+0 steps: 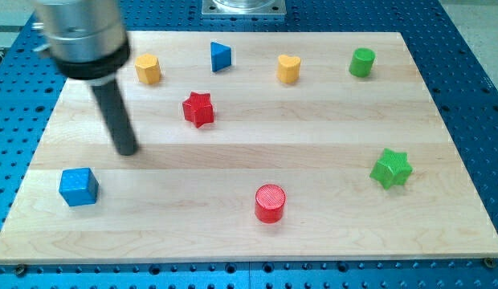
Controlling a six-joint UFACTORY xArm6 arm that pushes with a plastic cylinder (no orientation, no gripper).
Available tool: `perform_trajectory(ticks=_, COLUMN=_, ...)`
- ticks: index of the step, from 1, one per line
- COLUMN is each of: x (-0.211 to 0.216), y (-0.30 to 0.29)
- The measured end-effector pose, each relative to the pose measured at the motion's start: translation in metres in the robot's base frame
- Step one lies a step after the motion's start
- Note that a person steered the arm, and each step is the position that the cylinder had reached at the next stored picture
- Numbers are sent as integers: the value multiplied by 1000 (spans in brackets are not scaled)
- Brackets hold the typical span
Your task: Slide the cube horizontally to the red circle
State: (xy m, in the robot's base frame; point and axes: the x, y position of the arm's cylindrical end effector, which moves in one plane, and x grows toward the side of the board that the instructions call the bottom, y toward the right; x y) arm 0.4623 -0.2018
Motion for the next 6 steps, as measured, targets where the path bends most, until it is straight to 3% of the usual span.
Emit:
perform_trajectory(ticks=1, x=10, y=-77)
perform_trajectory(ticks=2, x=49, y=-97)
perform_trajectory(ticks=4, x=54, y=33)
perform_trajectory(ticks=6, x=101, y=-20)
